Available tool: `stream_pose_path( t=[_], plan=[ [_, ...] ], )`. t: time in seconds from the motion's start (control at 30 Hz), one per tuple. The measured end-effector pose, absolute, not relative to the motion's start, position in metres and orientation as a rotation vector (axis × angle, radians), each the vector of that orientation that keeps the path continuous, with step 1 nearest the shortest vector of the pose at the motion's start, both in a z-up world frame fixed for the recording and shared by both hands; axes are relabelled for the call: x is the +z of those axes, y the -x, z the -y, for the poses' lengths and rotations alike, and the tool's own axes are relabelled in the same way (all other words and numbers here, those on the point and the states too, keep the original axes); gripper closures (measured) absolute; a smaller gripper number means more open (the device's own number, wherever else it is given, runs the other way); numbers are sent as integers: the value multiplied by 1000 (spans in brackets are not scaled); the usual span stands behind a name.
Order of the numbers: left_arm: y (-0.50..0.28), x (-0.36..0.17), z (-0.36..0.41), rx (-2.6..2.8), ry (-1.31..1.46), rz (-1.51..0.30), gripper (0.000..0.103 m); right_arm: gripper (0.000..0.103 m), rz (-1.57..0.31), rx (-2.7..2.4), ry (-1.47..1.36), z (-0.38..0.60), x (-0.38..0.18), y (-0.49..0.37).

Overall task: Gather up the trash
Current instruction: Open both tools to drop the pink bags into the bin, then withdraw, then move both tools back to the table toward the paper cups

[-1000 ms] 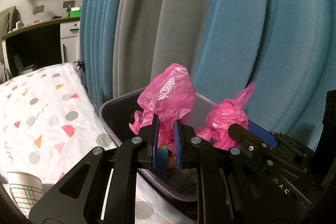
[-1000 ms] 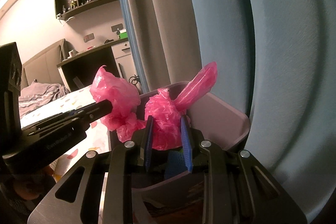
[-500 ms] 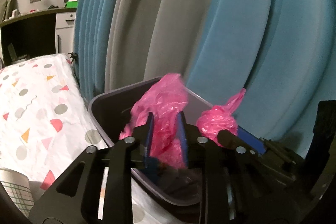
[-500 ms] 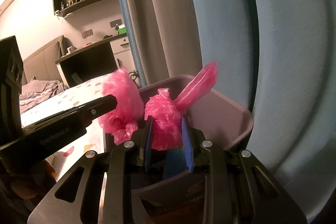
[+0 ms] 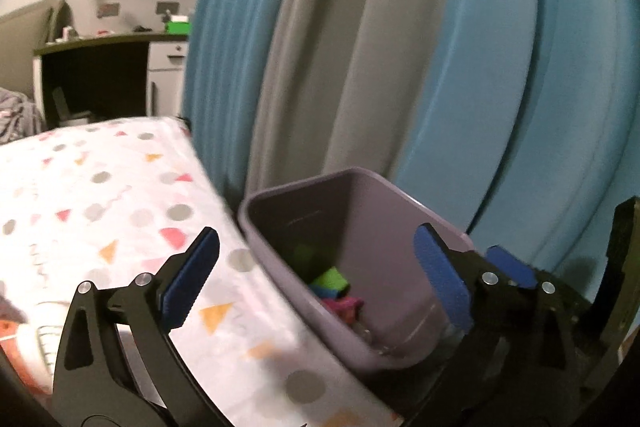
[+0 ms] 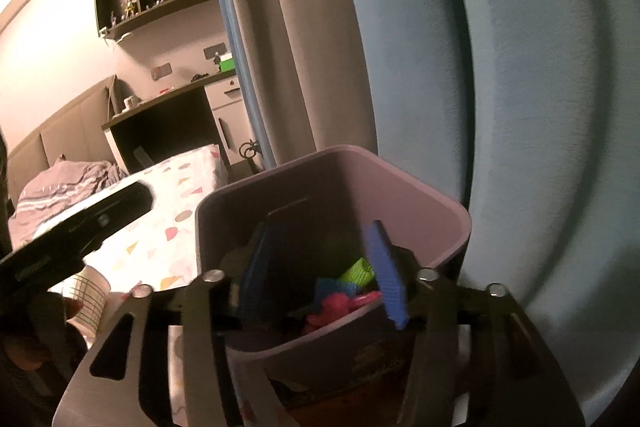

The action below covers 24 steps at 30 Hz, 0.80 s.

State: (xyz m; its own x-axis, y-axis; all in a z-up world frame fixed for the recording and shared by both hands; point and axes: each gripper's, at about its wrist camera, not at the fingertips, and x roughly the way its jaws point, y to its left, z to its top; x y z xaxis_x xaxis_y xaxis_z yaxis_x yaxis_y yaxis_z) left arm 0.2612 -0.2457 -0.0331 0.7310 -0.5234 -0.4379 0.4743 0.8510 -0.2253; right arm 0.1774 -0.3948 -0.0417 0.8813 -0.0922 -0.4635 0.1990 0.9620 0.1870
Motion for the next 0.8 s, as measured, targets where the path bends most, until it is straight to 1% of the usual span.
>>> stream_pose_path(
  t=[0.07, 0.1, 0.17, 0.4, 0.8],
  plan=[
    [-249, -32, 237, -519, 83, -491, 6, 33, -446, -172, -226, 392, -38, -169],
    [-242, -31, 231, -499, 76, -479, 6, 31, -438, -175, -224, 391, -37, -166],
    [-233, -30, 220, -468, 75, -475, 6, 22, -417, -188, -223, 386, -33, -157],
    [-198, -33, 178, -382, 110, -474, 6, 17, -384, -163, -222, 366, -20, -135],
    [-157, -52, 107, -268, 110, -493, 6, 16, -402, -19, -227, 301, -20, -119]
  ],
)
